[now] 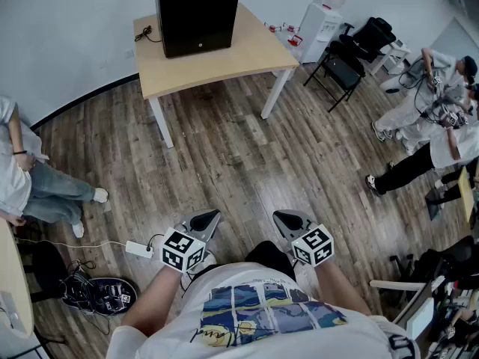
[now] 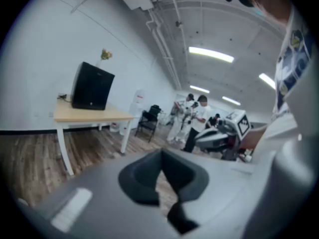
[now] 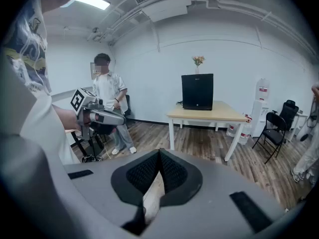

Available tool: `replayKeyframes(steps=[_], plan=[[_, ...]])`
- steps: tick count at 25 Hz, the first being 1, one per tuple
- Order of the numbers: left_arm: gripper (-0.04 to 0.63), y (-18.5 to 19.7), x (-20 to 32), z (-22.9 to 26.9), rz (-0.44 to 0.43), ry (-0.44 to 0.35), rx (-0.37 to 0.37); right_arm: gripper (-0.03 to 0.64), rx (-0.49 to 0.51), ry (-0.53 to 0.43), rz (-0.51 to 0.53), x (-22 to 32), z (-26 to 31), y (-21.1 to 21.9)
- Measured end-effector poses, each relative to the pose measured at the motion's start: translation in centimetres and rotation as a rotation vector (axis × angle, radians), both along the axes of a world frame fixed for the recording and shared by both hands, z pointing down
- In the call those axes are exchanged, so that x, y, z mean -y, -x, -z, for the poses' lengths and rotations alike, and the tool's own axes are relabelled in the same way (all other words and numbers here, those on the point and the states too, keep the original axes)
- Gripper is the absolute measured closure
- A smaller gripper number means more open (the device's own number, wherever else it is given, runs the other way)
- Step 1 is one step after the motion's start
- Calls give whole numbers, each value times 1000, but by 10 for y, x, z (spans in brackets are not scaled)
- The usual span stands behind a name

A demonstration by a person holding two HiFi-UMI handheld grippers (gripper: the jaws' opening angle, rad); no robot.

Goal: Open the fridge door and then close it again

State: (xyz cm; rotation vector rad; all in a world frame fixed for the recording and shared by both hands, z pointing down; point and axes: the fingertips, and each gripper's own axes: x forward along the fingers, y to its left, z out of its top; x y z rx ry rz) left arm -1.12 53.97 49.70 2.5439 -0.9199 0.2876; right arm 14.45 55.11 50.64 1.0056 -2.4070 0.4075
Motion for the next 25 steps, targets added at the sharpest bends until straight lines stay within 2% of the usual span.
replayKeyframes(steps=[6, 11, 18, 25], plan=[[586, 16, 41, 12, 78, -24, 2, 604, 9, -38, 119, 51, 26, 28], [586, -1, 86, 12, 107, -36, 24, 604, 51, -66, 178, 117, 29, 22], [586, -49, 190, 34, 196, -55, 59, 601, 24, -83, 339, 225, 22, -19], [586, -115, 286, 53, 265, -89, 81, 600, 70, -89, 399, 313, 28, -86]])
